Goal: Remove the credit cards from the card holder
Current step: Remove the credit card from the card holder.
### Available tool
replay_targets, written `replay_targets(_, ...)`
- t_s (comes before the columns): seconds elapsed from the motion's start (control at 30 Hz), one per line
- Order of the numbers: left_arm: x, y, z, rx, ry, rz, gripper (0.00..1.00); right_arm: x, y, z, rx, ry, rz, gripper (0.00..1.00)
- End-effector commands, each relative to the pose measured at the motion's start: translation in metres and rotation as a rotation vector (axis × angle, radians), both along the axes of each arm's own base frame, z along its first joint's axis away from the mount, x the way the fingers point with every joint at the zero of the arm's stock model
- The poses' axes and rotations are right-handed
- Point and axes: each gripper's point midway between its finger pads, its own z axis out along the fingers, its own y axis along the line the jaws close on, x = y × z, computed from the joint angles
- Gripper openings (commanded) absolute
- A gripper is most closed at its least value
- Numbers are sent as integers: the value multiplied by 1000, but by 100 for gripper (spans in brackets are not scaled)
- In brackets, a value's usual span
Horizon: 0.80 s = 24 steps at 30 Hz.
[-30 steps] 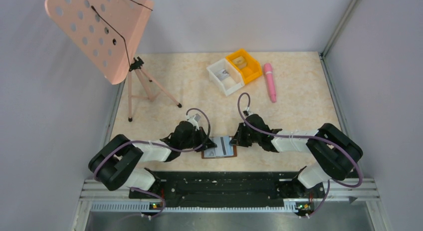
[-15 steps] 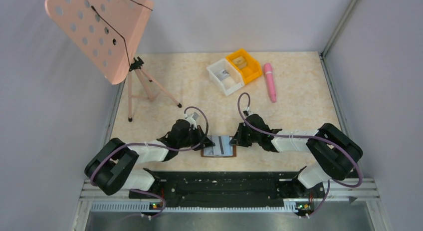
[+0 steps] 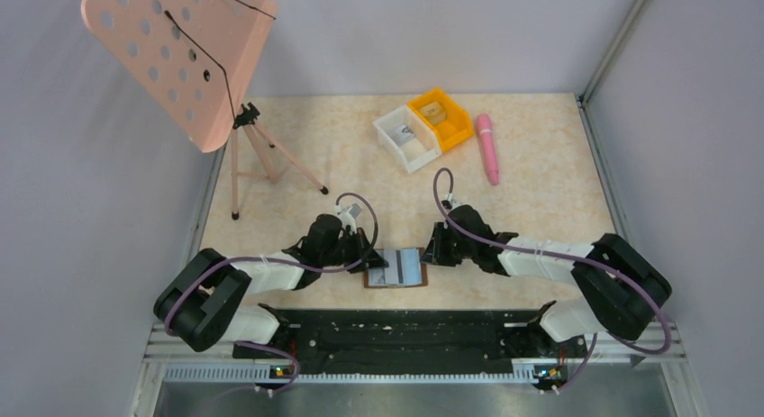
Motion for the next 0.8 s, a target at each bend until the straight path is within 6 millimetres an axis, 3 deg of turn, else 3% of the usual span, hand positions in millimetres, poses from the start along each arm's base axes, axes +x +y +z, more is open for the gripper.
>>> replay_targets(0.0,7,-9,13,-39,-66,-46,0,9,3,42,39,-108,38,19)
replay_targets(0.27,6,-13,16,-85,-72,-52,0,-2,26,62,203,-162,158,31)
replay_targets(0.47,6,-14,14,-93,-48,-47,0,-2,39,57,238,-143,206,20)
replay_targets(0.6,7,-14,10,-76,-38,-43,0,-1,41,44,221,-100,199,17)
replay_targets(0.77,9,-14,5,-63,-14,-31,11,-1,41,27,210,-59,184,17)
